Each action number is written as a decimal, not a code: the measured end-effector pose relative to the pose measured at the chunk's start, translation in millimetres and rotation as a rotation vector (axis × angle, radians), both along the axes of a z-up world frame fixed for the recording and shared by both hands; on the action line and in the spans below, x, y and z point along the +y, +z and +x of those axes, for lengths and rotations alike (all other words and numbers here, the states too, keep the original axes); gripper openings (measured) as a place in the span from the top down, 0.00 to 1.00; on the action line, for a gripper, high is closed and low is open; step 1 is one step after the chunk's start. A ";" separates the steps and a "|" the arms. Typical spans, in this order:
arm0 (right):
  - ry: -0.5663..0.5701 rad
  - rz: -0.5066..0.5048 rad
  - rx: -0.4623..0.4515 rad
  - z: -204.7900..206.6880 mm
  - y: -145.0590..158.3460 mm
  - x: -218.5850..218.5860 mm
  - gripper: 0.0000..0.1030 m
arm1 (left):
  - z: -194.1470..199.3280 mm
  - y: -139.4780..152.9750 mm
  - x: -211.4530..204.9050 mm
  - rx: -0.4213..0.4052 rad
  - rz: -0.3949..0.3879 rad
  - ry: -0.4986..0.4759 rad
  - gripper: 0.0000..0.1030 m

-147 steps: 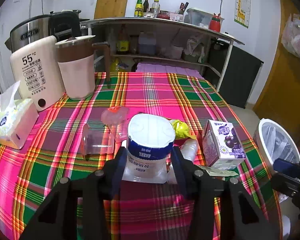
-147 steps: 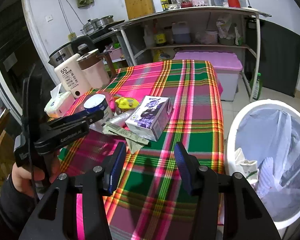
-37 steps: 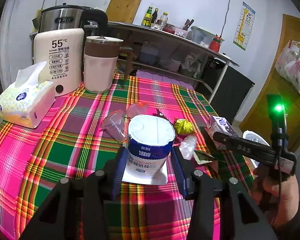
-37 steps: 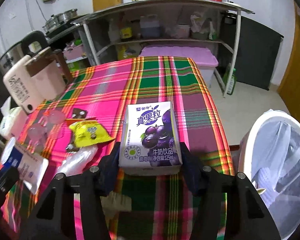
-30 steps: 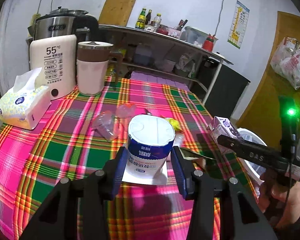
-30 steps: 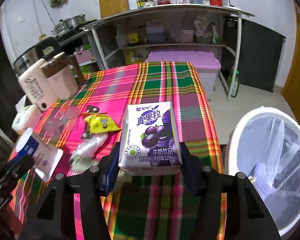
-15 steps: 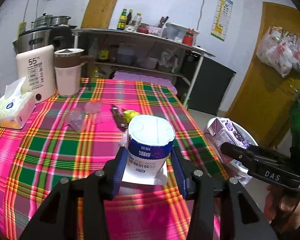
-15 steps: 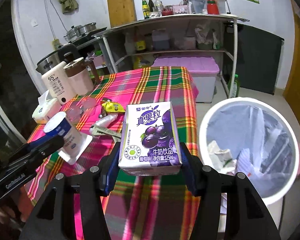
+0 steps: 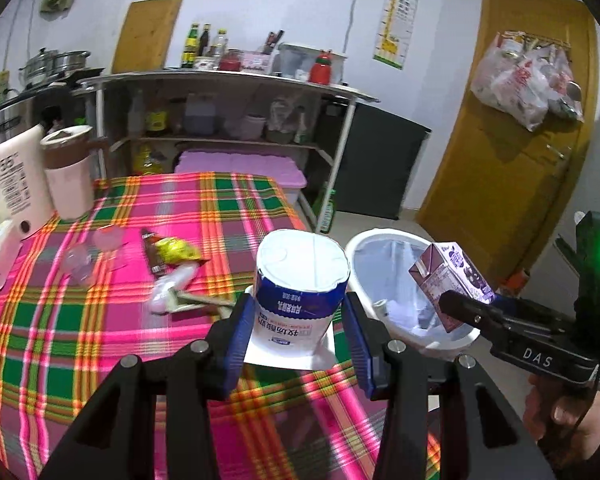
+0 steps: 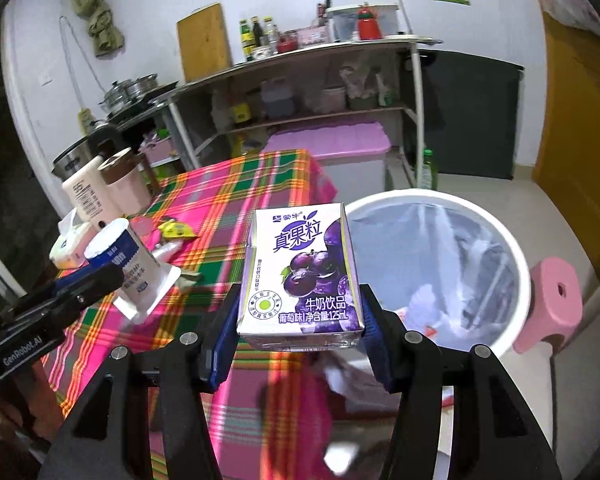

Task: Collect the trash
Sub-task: 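Carry the tub and milk carton over the bin with both grippers, then open both grippers to drop the tub and carton into the bin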

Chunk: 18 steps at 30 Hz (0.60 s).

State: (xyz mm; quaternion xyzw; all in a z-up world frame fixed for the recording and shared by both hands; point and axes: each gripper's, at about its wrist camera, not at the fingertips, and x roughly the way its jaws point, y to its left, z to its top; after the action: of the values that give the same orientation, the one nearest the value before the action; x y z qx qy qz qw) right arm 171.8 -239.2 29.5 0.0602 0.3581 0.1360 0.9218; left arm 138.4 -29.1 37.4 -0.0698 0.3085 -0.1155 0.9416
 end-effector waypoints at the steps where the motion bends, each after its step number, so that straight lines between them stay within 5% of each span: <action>1: -0.012 0.001 0.001 -0.3 -0.6 -6.0 0.46 | 1.6 0.8 -5.0 -0.001 0.001 -0.010 0.55; 18: -0.146 -0.011 0.063 13.3 -20.1 -73.2 0.45 | 42.6 -1.7 -88.8 0.017 0.012 -0.179 0.55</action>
State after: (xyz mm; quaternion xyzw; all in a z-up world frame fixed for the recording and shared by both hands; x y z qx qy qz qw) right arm 185.1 -312.4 9.4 0.0852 0.3824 0.0646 0.9178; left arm 181.0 -118.0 35.7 -0.0374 0.3222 -0.1968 0.9252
